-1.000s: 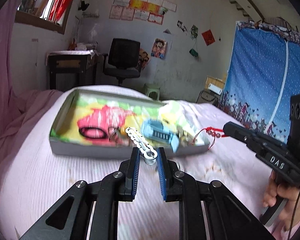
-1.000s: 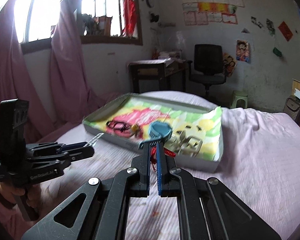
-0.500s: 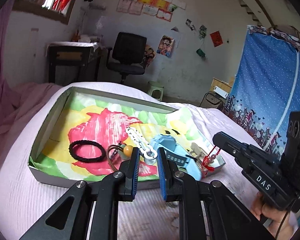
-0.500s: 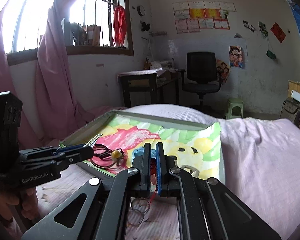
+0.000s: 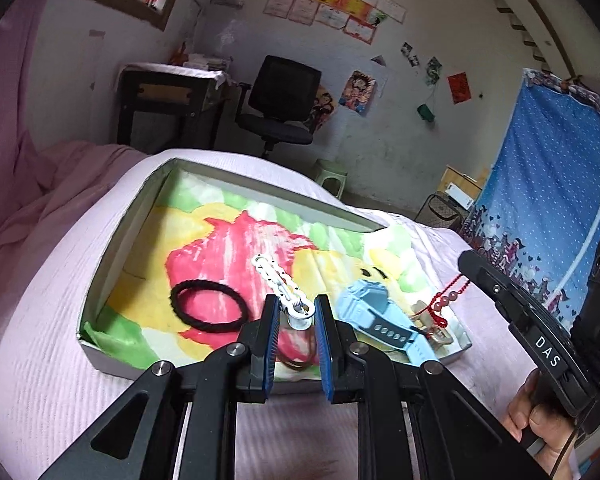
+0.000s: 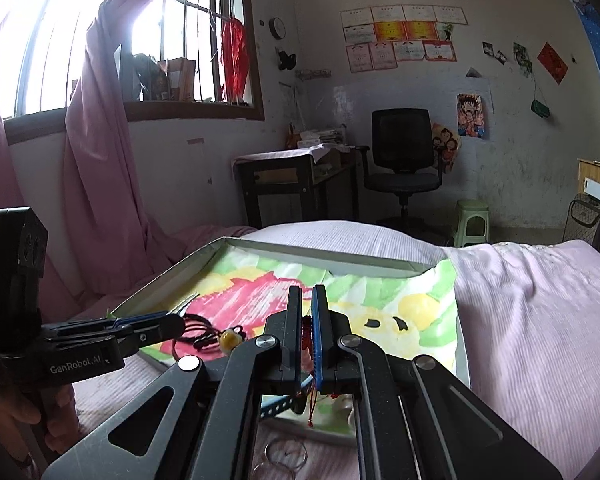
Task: Organize jewelry
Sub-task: 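Lower the white bracelet into the grey box and release while the right tool drops the red keychain there, then withdraw both open tools and move them toward the silver rings on the sheet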
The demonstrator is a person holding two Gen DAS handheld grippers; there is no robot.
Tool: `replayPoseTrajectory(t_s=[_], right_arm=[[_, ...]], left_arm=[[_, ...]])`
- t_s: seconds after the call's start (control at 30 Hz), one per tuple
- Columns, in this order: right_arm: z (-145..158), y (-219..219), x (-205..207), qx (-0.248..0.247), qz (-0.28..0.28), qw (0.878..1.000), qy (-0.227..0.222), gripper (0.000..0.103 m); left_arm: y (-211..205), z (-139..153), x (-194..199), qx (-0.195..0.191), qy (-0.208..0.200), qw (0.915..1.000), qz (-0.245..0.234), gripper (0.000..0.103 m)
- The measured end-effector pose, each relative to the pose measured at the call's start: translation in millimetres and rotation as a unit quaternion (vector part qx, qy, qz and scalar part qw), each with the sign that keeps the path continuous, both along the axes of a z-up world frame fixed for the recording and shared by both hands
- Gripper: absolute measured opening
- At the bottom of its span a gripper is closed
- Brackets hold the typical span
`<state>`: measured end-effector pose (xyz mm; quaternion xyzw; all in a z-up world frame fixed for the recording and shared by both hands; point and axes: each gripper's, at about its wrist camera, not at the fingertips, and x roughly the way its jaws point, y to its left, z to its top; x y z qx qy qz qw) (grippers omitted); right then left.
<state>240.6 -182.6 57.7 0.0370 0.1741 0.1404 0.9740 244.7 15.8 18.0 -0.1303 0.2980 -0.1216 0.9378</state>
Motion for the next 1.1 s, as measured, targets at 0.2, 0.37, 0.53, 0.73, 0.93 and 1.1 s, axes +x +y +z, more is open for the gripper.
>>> replayPoseTrajectory(t_s=[0.2, 0.37, 0.53, 0.73, 0.93, 1.1], right_arm=[[-11, -5, 9, 0.008, -0.008, 1.0, 0.021, 0.004], [-21, 0, 16, -0.007, 0.003, 0.998, 0.055, 0.004], [-30, 3, 22, -0.022, 0.007, 0.996, 0.089, 0.004], [-36, 2, 24, -0.02, 0.007, 0.994, 0.11, 0.005], [-36, -5, 18, -0.004, 0.002, 0.994, 0.106, 0.044], [-30, -12, 5, -0.001, -0.01, 0.996, 0.084, 0.044]], left_arm=[[1, -8, 8, 0.007, 0.028, 0.9996, 0.007, 0.017], [1, -10, 9, 0.011, 0.038, 0.9992, 0.003, 0.017], [-1, -10, 9, 0.022, 0.043, 0.9988, -0.001, 0.017], [-3, -10, 7, 0.025, 0.043, 0.9987, -0.008, 0.018], [-5, -5, 0, 0.025, 0.026, 0.9993, -0.01, 0.044], [-3, 1, -10, 0.028, 0.008, 0.9996, 0.001, 0.06]])
